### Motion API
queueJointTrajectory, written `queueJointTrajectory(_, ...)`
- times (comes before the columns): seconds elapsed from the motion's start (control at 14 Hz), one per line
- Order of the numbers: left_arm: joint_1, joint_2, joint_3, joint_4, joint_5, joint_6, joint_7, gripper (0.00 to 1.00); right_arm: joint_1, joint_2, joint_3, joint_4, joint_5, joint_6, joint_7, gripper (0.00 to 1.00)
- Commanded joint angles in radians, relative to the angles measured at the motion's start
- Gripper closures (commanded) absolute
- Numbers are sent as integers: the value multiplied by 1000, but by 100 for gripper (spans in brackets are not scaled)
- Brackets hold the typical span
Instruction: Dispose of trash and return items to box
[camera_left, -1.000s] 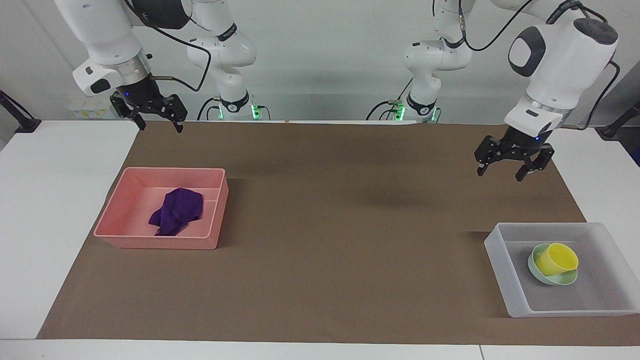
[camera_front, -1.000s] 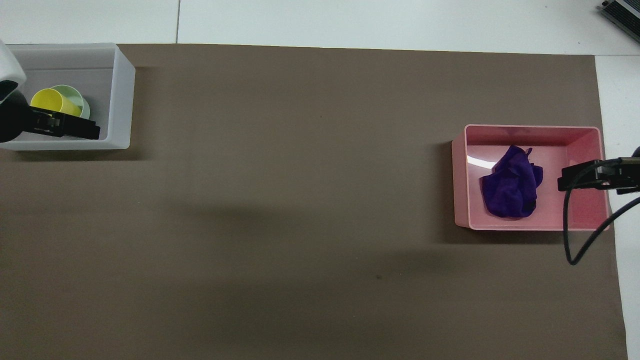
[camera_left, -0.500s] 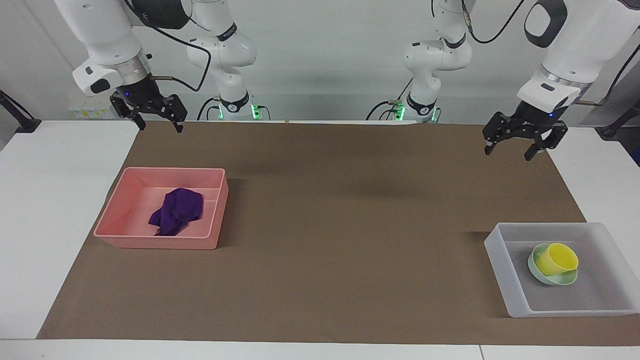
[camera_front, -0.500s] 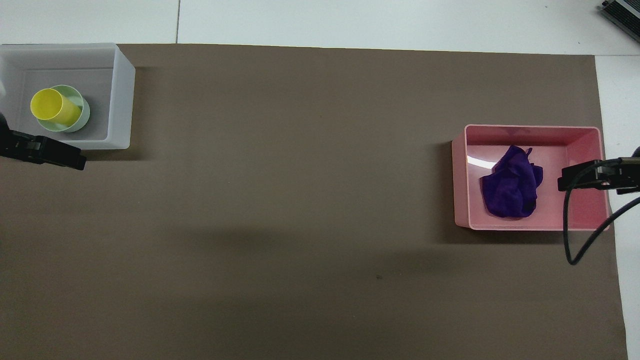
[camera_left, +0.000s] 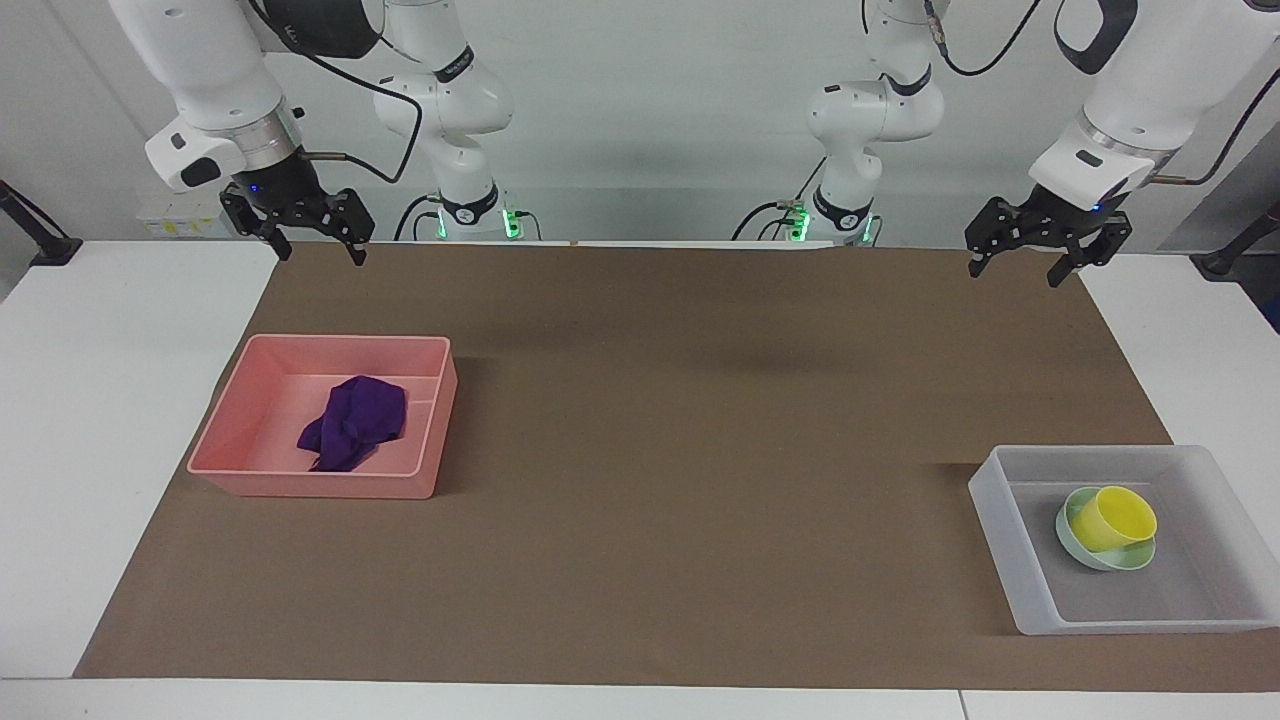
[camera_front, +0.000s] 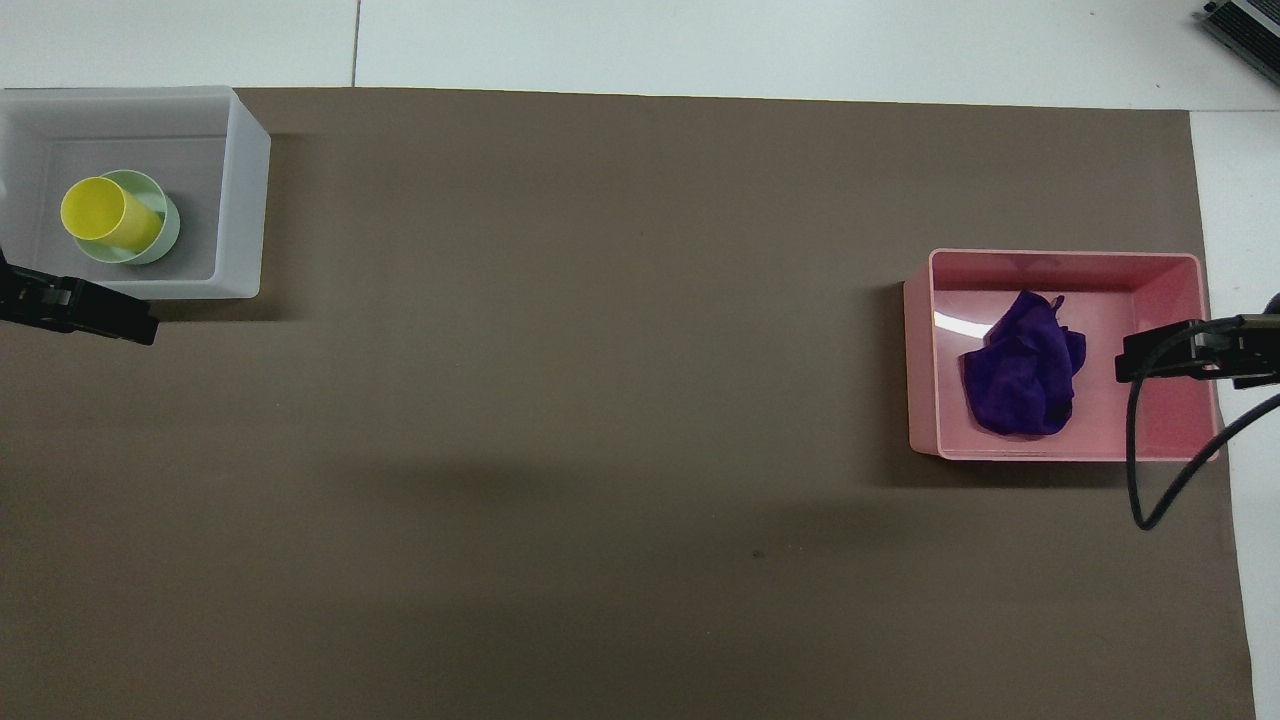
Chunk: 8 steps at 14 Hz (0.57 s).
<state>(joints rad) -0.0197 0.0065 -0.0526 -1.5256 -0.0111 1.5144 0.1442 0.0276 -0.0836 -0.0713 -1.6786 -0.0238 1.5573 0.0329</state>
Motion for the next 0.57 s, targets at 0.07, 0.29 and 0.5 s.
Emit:
queueJointTrajectory(0.07,-6,-22,2,-13,23,-14,-12,0,-5,-27,-2,-26,5,-3,-24,0)
queueJointTrajectory(0.29,4,-36,2,-44,23,16,-6,0,-5,-27,-2,-26,5,-3,-24,0)
queueJointTrajectory(0.5,4,-36,2,-47,23,20,-8,0,-5,-27,-2,-26,5,-3,-24,0)
